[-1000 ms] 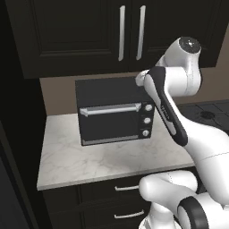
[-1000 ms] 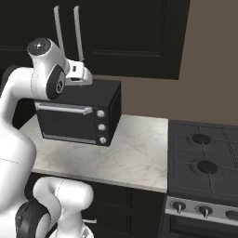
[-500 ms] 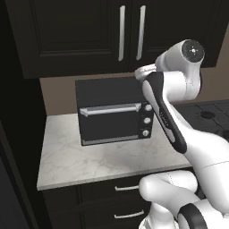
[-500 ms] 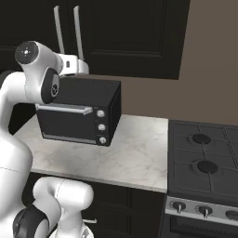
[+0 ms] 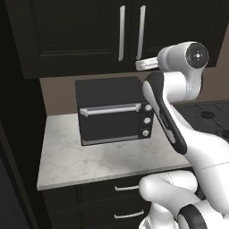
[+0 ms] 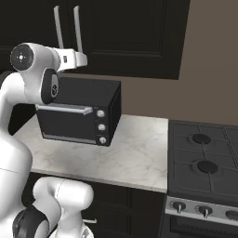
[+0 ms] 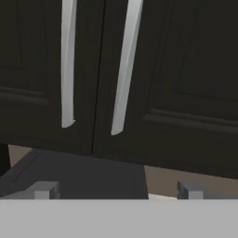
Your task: Move the bowls from the cabinet to the plates on the dining table.
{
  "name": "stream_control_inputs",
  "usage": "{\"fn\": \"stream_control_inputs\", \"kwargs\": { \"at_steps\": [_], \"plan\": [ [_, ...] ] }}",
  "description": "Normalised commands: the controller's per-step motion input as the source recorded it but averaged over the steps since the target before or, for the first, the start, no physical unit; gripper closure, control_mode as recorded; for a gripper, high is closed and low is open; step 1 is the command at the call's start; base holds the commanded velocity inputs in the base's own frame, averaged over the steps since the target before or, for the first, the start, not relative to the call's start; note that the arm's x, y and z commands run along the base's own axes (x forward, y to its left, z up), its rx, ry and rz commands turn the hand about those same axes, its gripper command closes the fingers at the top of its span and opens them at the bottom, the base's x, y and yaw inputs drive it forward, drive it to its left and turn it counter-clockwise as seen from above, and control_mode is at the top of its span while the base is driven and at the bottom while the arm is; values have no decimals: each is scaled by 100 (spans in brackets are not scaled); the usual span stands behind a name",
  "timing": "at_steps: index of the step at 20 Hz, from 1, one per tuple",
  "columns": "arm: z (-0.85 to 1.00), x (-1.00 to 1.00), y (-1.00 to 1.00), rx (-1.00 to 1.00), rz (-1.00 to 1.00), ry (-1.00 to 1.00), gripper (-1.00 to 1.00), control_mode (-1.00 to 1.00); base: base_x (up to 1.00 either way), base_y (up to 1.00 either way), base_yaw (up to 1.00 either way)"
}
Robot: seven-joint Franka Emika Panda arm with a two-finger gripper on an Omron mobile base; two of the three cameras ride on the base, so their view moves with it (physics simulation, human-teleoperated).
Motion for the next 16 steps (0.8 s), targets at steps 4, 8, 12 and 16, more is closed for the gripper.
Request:
{"fn": "stream_control_inputs", "kwargs": {
  "at_steps": [4,8,12,16],
  "plan": [
    [33,2,2,0,0,-12,-100,-100,0,0,0],
    [23,6,3,1,0,-6,-100,-100,0,0,0],
    [19,7,3,1,0,-3,-100,-100,0,0,0],
    [12,6,2,1,0,-2,-100,-100,0,0,0]
  ]
}}
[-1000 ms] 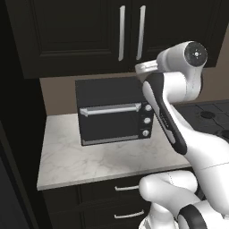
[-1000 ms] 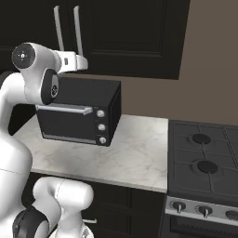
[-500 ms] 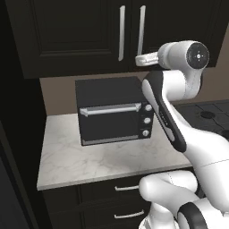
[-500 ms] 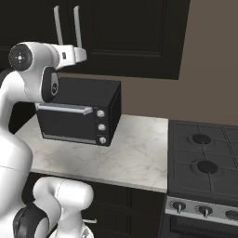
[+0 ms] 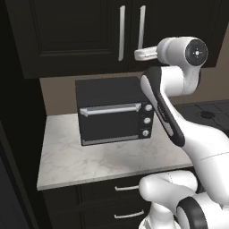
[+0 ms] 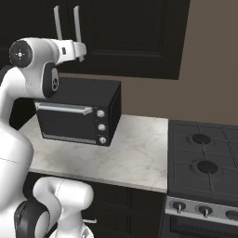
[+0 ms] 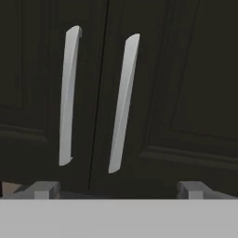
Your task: Move the bowls from the cabinet to the plates on the dining table.
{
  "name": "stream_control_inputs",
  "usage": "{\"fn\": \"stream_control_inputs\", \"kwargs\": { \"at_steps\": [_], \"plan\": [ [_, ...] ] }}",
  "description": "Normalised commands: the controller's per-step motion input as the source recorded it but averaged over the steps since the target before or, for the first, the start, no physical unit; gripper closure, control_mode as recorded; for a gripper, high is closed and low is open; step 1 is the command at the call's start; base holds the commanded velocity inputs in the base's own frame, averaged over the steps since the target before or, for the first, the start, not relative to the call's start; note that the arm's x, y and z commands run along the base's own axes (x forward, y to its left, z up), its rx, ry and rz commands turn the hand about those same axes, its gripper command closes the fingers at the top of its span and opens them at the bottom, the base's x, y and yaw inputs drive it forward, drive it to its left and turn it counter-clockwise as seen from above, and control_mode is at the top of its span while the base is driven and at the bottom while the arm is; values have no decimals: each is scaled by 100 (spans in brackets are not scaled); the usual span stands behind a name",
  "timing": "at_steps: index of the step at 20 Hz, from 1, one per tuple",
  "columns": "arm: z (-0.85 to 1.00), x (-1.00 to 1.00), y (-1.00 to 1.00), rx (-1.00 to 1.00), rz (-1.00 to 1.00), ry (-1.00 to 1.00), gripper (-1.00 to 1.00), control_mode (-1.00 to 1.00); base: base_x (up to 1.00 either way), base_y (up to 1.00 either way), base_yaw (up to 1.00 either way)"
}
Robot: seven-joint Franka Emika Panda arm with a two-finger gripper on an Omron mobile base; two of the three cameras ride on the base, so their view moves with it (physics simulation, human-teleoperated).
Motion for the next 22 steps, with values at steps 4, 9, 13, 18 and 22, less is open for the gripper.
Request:
{"fn": "stream_control_inputs", "kwargs": {
  "at_steps": [4,9,13,18,22],
  "plan": [
    [5,3,3,0,1,-4,-100,-100,0,0,0],
    [1,6,2,0,1,-7,-100,-100,0,0,0],
    [0,12,0,0,1,-12,-100,-100,0,0,0],
    [1,17,0,0,0,-6,-100,-100,0,0,0],
    [1,21,0,0,0,-3,-100,-100,0,0,0]
  ]
}}
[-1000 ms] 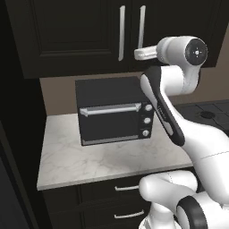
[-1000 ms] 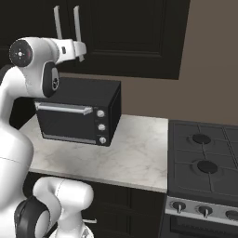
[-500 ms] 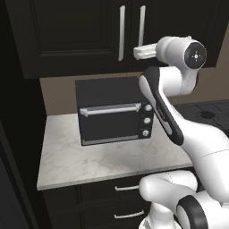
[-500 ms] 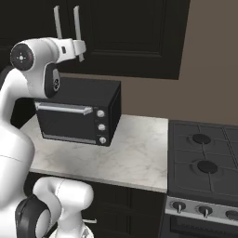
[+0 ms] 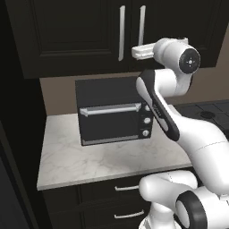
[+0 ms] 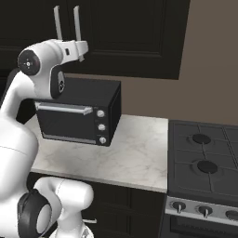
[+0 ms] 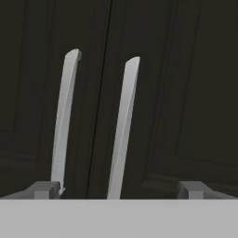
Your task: Move the bowls from the cabinet to the plates on the dining table.
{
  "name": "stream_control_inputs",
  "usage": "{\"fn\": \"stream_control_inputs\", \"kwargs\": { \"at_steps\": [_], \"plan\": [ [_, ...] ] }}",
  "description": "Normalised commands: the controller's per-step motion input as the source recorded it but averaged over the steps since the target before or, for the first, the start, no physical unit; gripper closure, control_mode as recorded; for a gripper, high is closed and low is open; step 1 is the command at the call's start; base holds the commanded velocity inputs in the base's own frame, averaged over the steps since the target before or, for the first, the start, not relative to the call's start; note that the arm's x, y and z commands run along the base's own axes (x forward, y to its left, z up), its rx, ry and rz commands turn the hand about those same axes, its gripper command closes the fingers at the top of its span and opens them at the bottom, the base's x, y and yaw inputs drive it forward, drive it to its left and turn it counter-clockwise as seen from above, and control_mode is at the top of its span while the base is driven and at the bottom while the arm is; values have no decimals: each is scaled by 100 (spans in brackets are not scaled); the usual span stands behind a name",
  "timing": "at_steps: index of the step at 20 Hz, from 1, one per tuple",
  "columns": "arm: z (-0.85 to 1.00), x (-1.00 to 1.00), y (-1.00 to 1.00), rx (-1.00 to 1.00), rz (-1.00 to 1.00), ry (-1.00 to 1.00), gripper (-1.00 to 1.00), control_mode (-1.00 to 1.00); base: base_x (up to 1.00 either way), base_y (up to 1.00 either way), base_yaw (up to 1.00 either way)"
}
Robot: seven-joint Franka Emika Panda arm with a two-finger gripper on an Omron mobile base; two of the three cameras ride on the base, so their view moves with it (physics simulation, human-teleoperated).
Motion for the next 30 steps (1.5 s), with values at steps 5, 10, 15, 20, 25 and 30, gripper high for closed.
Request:
{"fn": "stream_control_inputs", "kwargs": {
  "at_steps": [5,10,15,20,25,30],
  "plan": [
    [3,20,0,1,0,-2,-100,-100,0,0,0],
    [2,23,0,2,0,0,-100,-100,0,0,0],
    [0,28,0,3,0,1,-100,-100,0,0,0],
    [0,31,-1,3,0,3,-100,-100,0,0,0],
    [0,32,0,3,0,3,-100,-100,0,0,0],
    [0,33,0,3,0,5,-100,-100,0,0,0]
  ]
}}
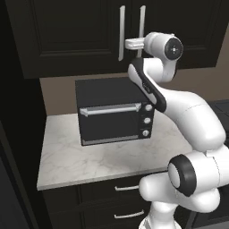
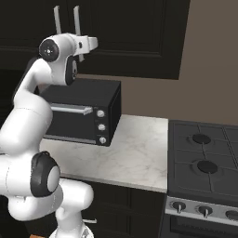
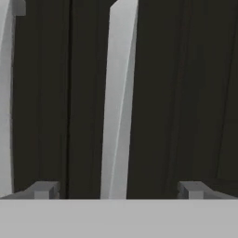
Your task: Move the bowls from the cabinet to the plates on the dining table.
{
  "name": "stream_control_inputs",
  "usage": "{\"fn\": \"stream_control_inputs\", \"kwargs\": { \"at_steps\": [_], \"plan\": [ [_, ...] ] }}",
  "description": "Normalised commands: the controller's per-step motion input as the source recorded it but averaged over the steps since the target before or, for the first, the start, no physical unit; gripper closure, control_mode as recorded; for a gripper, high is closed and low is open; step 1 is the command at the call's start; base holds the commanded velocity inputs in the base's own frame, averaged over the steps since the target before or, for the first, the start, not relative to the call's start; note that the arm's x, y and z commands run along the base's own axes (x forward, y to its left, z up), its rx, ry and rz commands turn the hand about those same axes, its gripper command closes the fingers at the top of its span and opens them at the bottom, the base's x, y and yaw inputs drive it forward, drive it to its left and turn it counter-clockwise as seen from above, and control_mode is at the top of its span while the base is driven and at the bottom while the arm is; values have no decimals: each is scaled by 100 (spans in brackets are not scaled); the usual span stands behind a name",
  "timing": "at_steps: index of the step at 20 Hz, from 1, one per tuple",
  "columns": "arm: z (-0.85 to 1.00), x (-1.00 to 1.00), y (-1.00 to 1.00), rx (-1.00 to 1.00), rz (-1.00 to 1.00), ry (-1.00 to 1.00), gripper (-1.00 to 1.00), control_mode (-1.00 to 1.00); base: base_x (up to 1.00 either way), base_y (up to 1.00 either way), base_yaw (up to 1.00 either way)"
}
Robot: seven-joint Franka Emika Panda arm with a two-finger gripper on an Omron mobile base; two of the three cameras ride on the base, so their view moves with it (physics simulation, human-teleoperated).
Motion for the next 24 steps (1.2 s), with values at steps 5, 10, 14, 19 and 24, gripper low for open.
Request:
{"fn": "stream_control_inputs", "kwargs": {
  "at_steps": [5,10,14,19,24],
  "plan": [
    [0,33,-2,2,0,4,-100,-100,0,0,0],
    [0,33,-1,2,0,3,-100,-100,0,0,0],
    [0,34,-1,2,0,3,-100,-100,0,0,0],
    [0,34,0,1,0,2,-100,-100,0,0,0],
    [0,21,0,0,0,0,-100,-100,0,0,0]
  ]
}}
